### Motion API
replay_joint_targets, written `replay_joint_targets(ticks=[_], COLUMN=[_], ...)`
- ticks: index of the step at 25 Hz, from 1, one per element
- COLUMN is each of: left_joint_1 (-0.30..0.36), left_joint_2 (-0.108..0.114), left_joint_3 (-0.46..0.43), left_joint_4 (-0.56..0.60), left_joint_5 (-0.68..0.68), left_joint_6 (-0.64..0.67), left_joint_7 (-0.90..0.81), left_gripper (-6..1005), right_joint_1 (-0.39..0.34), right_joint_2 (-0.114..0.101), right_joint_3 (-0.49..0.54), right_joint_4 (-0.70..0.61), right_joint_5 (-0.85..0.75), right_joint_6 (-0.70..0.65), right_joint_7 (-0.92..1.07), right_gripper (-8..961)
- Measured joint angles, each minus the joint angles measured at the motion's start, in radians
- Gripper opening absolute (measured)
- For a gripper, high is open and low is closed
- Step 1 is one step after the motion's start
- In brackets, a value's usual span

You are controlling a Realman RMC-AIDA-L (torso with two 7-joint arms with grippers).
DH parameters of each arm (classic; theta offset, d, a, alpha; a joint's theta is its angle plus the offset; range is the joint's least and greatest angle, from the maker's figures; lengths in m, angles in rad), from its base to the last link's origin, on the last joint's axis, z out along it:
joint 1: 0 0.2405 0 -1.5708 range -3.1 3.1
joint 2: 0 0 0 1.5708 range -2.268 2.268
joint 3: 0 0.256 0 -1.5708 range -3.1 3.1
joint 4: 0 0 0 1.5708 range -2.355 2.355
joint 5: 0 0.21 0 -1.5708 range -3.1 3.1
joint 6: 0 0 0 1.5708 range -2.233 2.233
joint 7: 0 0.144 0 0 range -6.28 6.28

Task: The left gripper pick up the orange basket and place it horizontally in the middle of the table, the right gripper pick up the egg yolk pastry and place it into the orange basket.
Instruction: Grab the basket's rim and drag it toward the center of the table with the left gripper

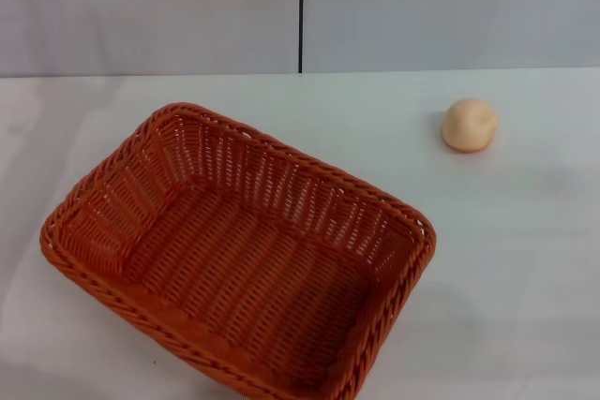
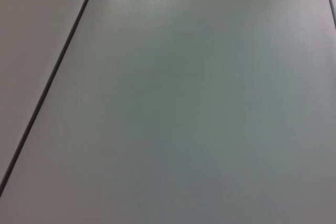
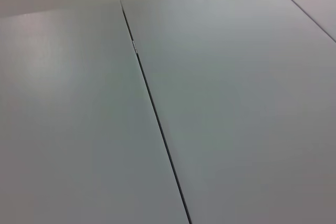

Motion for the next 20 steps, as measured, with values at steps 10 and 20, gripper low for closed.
replay_joint_targets(ticks=[10,20], left_joint_1=[-0.007,-0.008], left_joint_2=[0.001,0.009], left_joint_3=[0.006,0.01], left_joint_4=[0.0,0.017], left_joint_5=[0.001,0.012], left_joint_6=[-0.001,-0.053], left_joint_7=[-0.001,-0.062], left_gripper=[741,741], right_joint_1=[0.0,-0.003], right_joint_2=[0.0,0.0], right_joint_3=[0.0,0.0], right_joint_4=[0.005,0.005], right_joint_5=[0.0,0.0], right_joint_6=[0.002,0.009], right_joint_7=[0.0,0.0], right_gripper=[679,680])
